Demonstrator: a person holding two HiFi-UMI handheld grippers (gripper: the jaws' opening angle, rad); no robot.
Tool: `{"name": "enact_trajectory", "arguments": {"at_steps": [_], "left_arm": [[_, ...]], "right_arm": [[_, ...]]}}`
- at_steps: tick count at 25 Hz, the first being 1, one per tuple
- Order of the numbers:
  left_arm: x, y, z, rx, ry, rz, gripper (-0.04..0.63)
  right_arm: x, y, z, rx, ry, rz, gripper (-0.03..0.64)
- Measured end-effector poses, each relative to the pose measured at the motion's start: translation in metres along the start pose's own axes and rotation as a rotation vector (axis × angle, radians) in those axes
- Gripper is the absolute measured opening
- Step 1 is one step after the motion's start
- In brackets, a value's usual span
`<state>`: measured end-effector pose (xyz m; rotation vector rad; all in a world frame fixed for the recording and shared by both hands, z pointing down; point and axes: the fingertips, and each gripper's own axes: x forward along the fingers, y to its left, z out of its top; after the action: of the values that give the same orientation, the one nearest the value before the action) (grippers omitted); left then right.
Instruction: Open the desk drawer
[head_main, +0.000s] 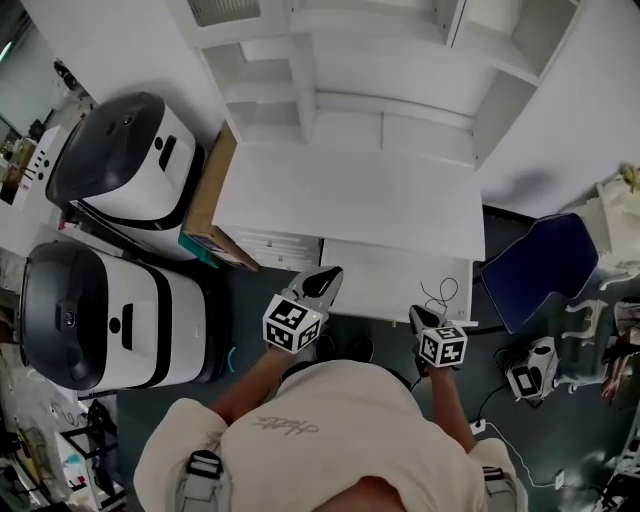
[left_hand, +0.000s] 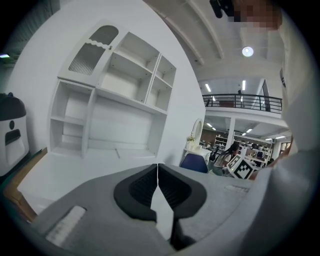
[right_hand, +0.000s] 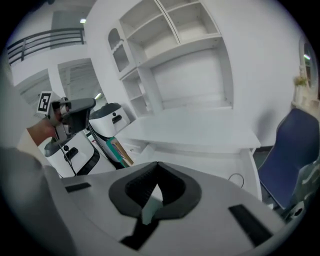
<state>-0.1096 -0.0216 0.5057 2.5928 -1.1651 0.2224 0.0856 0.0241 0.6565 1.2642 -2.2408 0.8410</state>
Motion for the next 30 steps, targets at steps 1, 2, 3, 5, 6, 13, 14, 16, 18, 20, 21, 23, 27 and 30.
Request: {"name": "enact_trajectory", "arguments": {"at_steps": [1, 2, 3, 5, 6, 13, 14, 16, 18, 20, 21, 23, 27, 30], "left_arm": [[-0.001, -0.001, 0.003, 0.005, -0.007, 0.001, 0.017], [-0.001, -0.001, 0.007, 0.010, -0.012, 0.001, 0.017], [-0.002, -0.002, 0.010, 0.013, -0.018, 0.002, 0.017], [-0.002, -0.001, 0.017, 0.021, -0.028, 0.008, 0.017], [-0.002, 0.000, 0.020, 0.024, -0.036, 0.013, 0.017], [-0.009, -0.004, 0.061, 0.046, -0.095, 0.009, 0.017], [-0.010, -0.005, 0.069, 0.049, -0.111, 0.005, 0.017], [-0.012, -0.007, 0.080, 0.048, -0.145, 0.006, 0.017], [-0.015, -0.006, 0.087, 0.049, -0.169, 0.024, 0.017], [-0.020, -0.002, 0.089, 0.044, -0.179, 0.050, 0.017], [-0.022, 0.001, 0.089, 0.040, -0.179, 0.063, 0.017], [-0.029, 0.004, 0.084, 0.033, -0.172, 0.084, 0.017], [-0.040, 0.014, 0.068, 0.017, -0.135, 0.118, 0.017], [-0.044, 0.022, 0.062, 0.006, -0.123, 0.138, 0.017]], "right_arm": [[-0.006, 0.003, 0.015, -0.021, -0.030, 0.007, 0.003], [-0.012, 0.007, 0.030, -0.041, -0.062, 0.016, 0.003], [-0.017, 0.011, 0.047, -0.059, -0.099, 0.024, 0.003], [-0.027, 0.016, 0.081, -0.088, -0.173, 0.032, 0.003], [-0.032, 0.018, 0.097, -0.098, -0.209, 0.031, 0.003], [-0.051, 0.038, 0.174, -0.116, -0.392, 0.064, 0.003], [-0.052, 0.040, 0.181, -0.119, -0.407, 0.069, 0.003], [-0.057, 0.044, 0.190, -0.119, -0.432, 0.086, 0.002], [-0.065, 0.052, 0.197, -0.123, -0.454, 0.110, 0.003], [-0.072, 0.059, 0.204, -0.139, -0.476, 0.125, 0.003], [-0.075, 0.062, 0.207, -0.149, -0.484, 0.129, 0.003], [-0.079, 0.069, 0.210, -0.169, -0.495, 0.138, 0.003], [-0.077, 0.081, 0.209, -0.197, -0.508, 0.142, 0.002], [-0.070, 0.088, 0.206, -0.230, -0.496, 0.137, 0.002]]}}
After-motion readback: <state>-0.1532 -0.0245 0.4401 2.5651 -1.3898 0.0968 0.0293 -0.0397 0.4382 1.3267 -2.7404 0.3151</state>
